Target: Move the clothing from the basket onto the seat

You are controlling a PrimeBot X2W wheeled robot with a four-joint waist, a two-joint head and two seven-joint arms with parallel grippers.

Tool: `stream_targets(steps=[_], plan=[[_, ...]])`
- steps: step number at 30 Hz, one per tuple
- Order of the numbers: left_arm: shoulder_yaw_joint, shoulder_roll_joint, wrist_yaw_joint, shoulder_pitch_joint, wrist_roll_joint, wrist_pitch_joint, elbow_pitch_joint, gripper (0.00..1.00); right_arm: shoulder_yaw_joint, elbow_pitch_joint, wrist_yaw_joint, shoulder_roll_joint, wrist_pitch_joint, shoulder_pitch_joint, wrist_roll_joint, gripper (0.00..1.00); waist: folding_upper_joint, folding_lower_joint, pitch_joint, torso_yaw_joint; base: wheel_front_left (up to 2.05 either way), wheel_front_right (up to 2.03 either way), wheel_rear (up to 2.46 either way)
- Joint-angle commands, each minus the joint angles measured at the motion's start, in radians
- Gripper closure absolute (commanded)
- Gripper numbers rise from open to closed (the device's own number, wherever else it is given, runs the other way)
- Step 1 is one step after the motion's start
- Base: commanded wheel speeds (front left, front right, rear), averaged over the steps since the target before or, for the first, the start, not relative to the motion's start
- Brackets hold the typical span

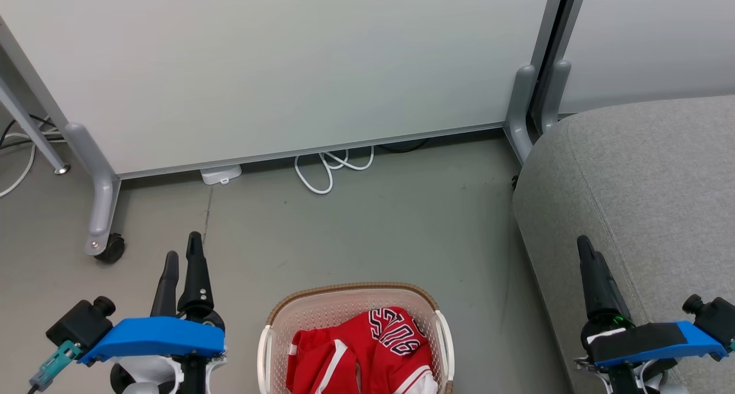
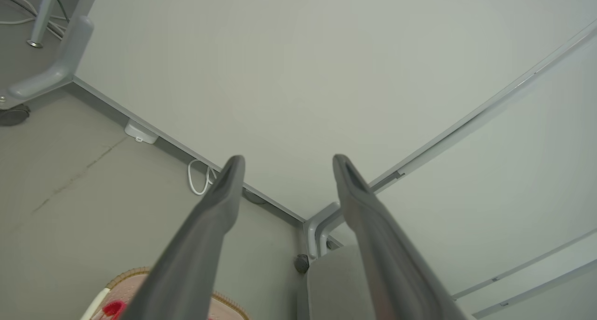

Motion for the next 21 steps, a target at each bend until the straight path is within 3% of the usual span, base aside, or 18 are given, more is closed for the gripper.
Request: stream_targets(steps=[1, 21], plan=[[-0.009, 0.008, 0.004, -0.027, 0.037, -0.009, -0.018, 0.00, -0.001, -0.018, 0.001, -0.007, -0.008, -0.007, -0.029, 0.00, 0.0000, 0.0000, 0.000, 0.000, 0.00, 0.00, 0.00], [-0.085, 0.013, 0.022, -0.028, 0.358, -0.068, -0.031, 0.00, 0.012, -0.026, 0.002, -0.009, -0.068, -0.011, -0.319, 0.00, 0.0000, 0.0000, 0.007, 0.005, 0.00, 0.00, 0.00]])
